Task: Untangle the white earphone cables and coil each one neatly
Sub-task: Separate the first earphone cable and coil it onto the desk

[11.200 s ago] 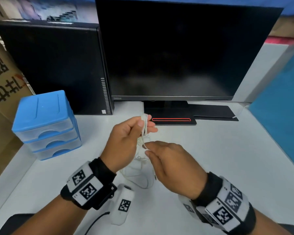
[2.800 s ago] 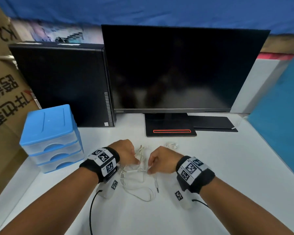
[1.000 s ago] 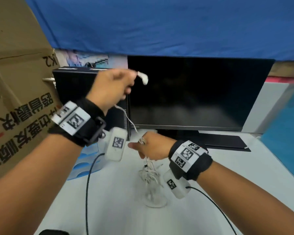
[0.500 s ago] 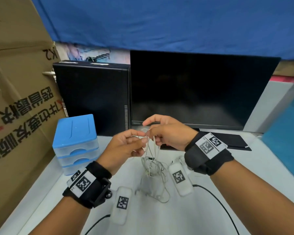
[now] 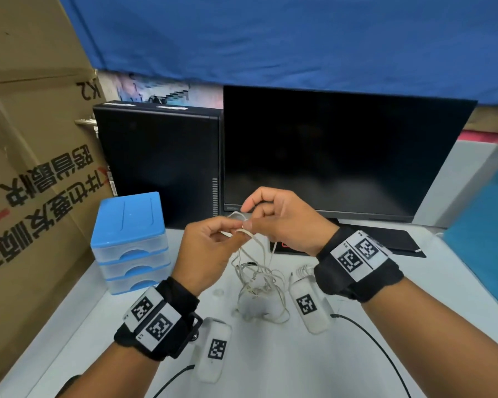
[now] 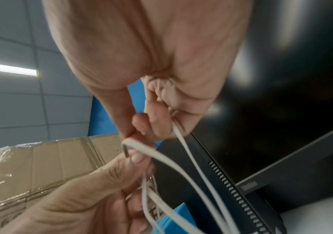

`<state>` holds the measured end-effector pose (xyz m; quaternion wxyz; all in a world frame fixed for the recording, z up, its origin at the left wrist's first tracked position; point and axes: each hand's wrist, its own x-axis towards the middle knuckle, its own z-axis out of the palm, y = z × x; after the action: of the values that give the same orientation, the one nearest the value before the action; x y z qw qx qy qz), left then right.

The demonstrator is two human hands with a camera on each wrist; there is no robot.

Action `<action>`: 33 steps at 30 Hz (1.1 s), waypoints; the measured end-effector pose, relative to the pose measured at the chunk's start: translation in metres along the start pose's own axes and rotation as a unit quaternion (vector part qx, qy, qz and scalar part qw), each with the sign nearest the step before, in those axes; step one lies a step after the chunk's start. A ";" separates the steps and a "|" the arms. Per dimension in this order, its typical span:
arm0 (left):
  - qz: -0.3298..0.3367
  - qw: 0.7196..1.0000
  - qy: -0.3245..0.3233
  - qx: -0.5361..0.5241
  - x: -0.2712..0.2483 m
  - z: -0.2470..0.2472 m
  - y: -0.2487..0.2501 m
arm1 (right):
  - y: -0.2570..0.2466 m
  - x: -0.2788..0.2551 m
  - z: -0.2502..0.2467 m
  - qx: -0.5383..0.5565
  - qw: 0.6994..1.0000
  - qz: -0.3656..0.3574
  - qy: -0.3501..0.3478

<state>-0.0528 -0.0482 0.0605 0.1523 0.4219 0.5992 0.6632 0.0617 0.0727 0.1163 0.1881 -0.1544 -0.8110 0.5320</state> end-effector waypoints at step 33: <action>-0.155 0.928 -0.278 0.195 0.000 -0.037 -0.074 | -0.165 0.050 -0.062 -0.140 0.970 -0.148 0.129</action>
<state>-0.1024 -0.0552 -0.0047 0.3285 0.5124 0.7086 0.3570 0.0382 0.0815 0.2978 0.3440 -0.1248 -0.8603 0.3548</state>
